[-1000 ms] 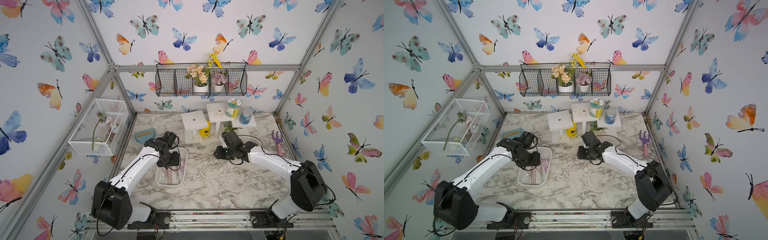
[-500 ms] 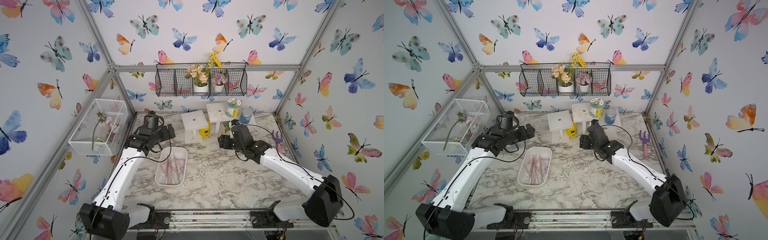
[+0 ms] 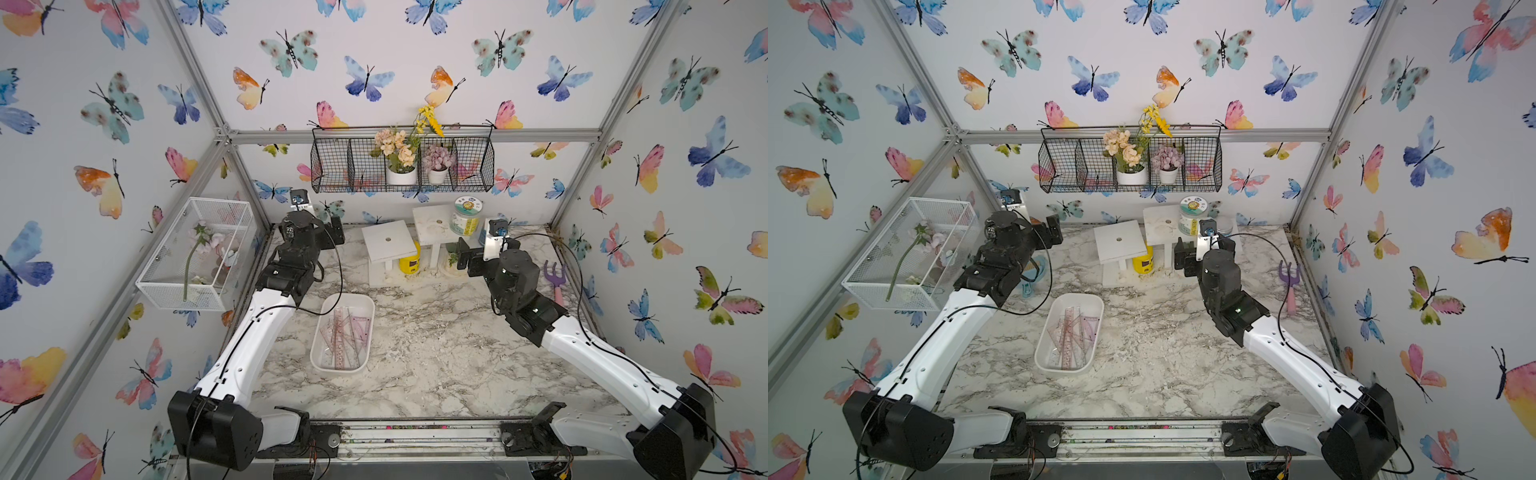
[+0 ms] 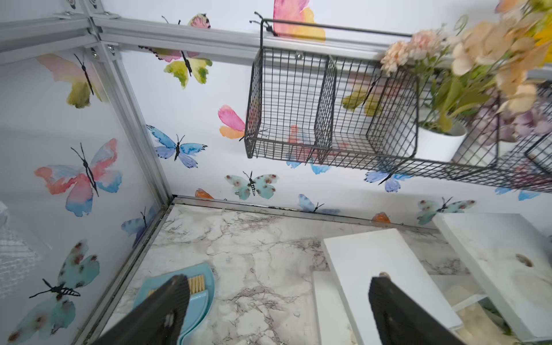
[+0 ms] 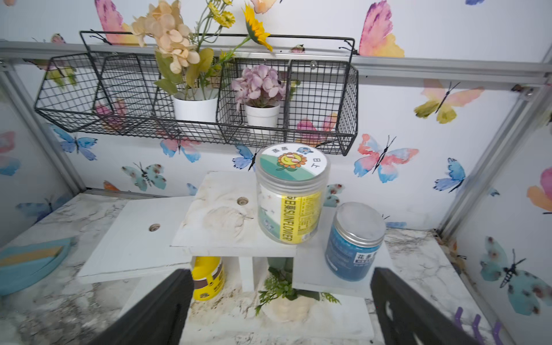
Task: Put the scattered rulers into the storage box
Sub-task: Reset both arms
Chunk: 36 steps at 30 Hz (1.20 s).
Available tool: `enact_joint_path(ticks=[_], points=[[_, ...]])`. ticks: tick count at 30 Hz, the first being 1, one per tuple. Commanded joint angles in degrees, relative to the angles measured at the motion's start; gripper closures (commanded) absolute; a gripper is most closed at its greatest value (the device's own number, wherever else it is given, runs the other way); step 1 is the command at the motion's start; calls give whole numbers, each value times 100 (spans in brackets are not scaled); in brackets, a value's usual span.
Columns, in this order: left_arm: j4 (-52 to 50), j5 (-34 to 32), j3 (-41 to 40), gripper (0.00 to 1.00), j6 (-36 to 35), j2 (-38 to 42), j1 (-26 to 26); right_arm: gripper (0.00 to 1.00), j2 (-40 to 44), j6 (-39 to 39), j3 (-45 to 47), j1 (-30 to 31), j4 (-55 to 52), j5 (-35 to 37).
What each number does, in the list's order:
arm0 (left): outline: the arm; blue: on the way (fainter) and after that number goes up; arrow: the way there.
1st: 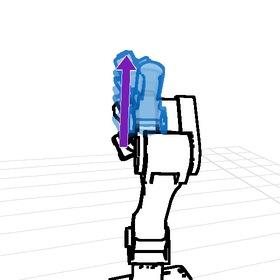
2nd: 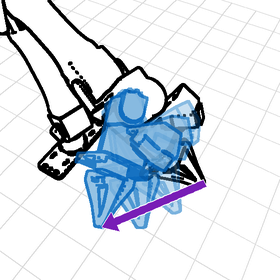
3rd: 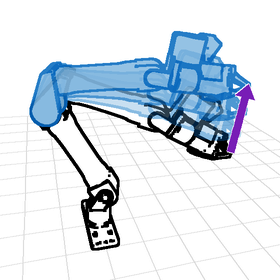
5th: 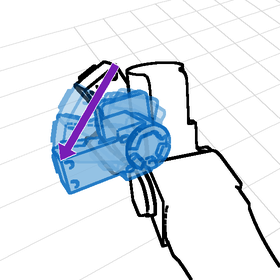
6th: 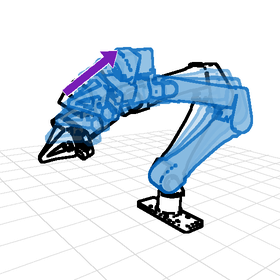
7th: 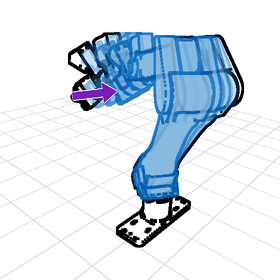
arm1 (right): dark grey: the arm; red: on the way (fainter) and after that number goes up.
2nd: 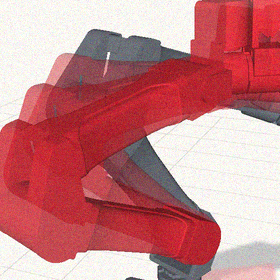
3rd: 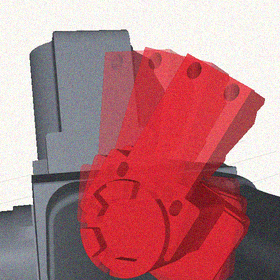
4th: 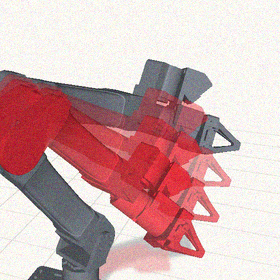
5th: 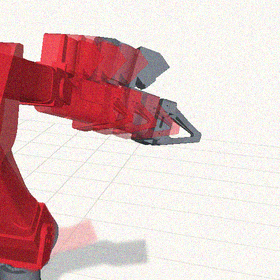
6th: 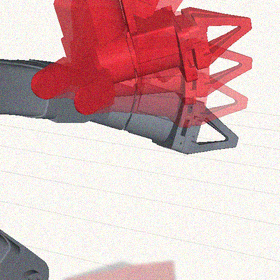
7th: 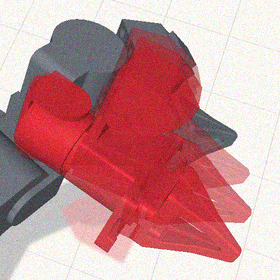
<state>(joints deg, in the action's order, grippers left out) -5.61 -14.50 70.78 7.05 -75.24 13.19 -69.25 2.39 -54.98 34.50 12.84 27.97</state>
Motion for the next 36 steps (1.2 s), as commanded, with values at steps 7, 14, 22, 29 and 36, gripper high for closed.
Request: enact_joint_path(ticks=[7, 14, 22, 29, 36], points=[[2286, -283, -2679, 1, 232, 5, -977, 1, -367, 136, 1258, -1964, 906, -50], [2461, -622, -3304, 1, -44, -195, -1046, 1, -767, -273, 2174, -2571, 1808, -30], [4228, 42, -4767, 1, -40, 334, -1057, 1, -686, -292, 3337, -2936, 3305, -722], [5568, 247, -5616, 1, -260, 228, -1067, 1, -923, -318, 4123, -3103, 4465, -1265], [6490, 611, -5869, 1, -442, -250, -1066, 1, -617, -494, 4435, -3247, 4681, -2004]])
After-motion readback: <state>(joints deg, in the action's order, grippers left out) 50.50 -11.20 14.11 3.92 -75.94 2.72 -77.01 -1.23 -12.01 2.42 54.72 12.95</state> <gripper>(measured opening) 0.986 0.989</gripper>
